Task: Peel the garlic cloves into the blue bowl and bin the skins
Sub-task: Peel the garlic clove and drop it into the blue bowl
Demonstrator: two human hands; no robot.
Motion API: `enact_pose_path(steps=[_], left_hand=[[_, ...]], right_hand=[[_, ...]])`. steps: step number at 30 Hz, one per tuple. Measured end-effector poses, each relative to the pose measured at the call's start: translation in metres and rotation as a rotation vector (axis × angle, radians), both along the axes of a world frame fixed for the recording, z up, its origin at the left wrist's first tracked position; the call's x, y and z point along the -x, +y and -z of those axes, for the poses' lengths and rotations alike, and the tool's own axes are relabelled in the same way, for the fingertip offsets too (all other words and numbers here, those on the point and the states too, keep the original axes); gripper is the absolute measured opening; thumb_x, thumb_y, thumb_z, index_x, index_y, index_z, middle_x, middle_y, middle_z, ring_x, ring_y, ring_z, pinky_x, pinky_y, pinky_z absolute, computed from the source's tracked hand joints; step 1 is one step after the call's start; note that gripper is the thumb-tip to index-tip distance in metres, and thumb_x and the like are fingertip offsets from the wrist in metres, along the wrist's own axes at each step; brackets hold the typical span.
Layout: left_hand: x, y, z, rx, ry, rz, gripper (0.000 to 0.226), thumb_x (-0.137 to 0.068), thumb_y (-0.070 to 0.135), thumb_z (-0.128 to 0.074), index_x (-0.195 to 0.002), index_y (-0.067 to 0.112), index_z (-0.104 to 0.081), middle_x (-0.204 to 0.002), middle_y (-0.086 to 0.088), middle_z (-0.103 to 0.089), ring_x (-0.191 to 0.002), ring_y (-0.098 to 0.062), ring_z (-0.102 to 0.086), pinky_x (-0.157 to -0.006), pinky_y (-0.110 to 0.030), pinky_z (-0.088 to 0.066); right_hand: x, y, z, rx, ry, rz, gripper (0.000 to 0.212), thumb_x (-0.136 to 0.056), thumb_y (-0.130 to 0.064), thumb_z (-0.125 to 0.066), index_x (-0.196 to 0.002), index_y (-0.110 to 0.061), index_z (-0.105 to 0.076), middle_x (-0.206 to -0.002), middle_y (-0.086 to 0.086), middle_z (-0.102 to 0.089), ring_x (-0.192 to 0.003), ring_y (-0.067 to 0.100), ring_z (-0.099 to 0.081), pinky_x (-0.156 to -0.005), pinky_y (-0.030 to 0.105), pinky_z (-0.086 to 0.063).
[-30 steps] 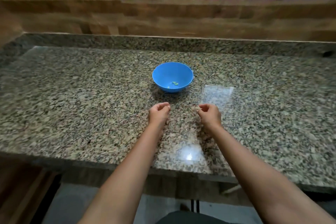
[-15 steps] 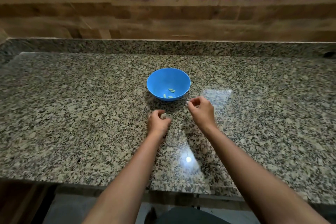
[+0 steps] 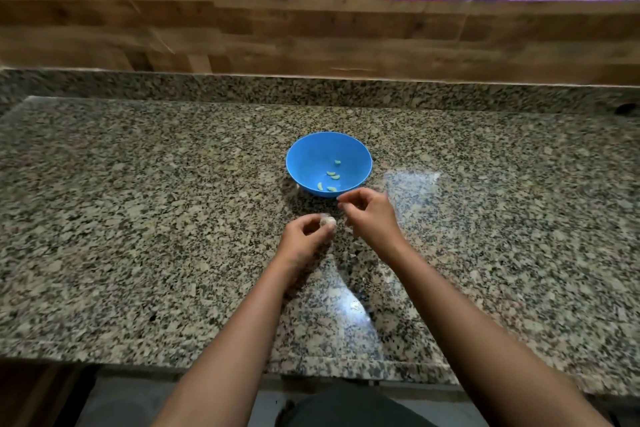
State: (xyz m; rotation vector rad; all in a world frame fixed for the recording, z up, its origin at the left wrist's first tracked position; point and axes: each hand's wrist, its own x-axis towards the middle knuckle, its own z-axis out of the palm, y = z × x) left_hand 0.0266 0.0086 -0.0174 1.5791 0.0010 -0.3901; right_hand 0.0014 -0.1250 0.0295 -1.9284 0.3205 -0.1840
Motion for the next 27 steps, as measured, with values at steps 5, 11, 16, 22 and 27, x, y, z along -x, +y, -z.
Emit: enact_pose_path(steps=[5,11,16,22,27], left_hand=[[0.003,0.007,-0.014,0.238,0.14,0.093,0.007,-0.086,0.006,-0.063,-0.091,0.01,-0.066,-0.077,0.0,-0.071,-0.071,-0.014,-0.062,-0.067,-0.023,-0.05],[0.005,0.005,-0.026,0.438,0.208,0.05,0.014,-0.088,-0.001,-0.057,-0.101,0.002,-0.061,-0.082,-0.006,-0.072,-0.069,-0.011,-0.068,-0.069,-0.021,-0.055],[0.007,0.002,-0.03,0.463,0.225,0.036,0.012,-0.088,-0.002,-0.056,-0.097,0.001,-0.062,-0.08,-0.006,-0.071,-0.066,-0.01,-0.068,-0.063,-0.017,-0.055],[0.011,0.002,-0.032,0.477,0.246,0.021,0.011,-0.085,-0.004,-0.059,-0.095,-0.002,-0.062,-0.081,-0.009,-0.071,-0.069,-0.013,-0.069,-0.067,-0.021,-0.057],[0.011,0.003,-0.03,0.467,0.242,0.015,0.009,-0.085,-0.004,-0.06,-0.094,-0.003,-0.062,-0.081,-0.009,-0.071,-0.069,-0.013,-0.069,-0.065,-0.021,-0.057]], right_hand=[[0.013,0.002,0.0,-0.043,0.1,-0.129,0.015,-0.09,-0.006,-0.059,-0.101,-0.006,-0.068,-0.084,-0.001,-0.067,-0.072,0.013,-0.064,-0.067,0.029,-0.057],[0.019,0.004,-0.005,-0.192,0.066,-0.091,0.018,-0.088,-0.004,-0.061,-0.104,0.002,-0.066,-0.088,0.008,-0.069,-0.076,0.015,-0.066,-0.07,0.022,-0.056],[0.024,0.007,0.0,0.012,-0.01,-0.053,0.018,-0.086,-0.014,-0.067,-0.1,-0.005,-0.07,-0.088,0.008,-0.072,-0.079,0.017,-0.068,-0.078,0.032,-0.057],[0.029,0.016,0.006,0.404,-0.137,-0.052,0.017,-0.089,-0.019,-0.062,-0.098,-0.005,-0.065,-0.09,0.003,-0.059,-0.077,0.01,-0.054,-0.067,0.005,-0.042],[0.03,0.021,0.009,0.481,-0.14,-0.106,0.017,-0.092,-0.014,-0.056,-0.099,0.001,-0.057,-0.092,0.004,-0.047,-0.079,0.012,-0.045,-0.065,0.009,-0.034]])
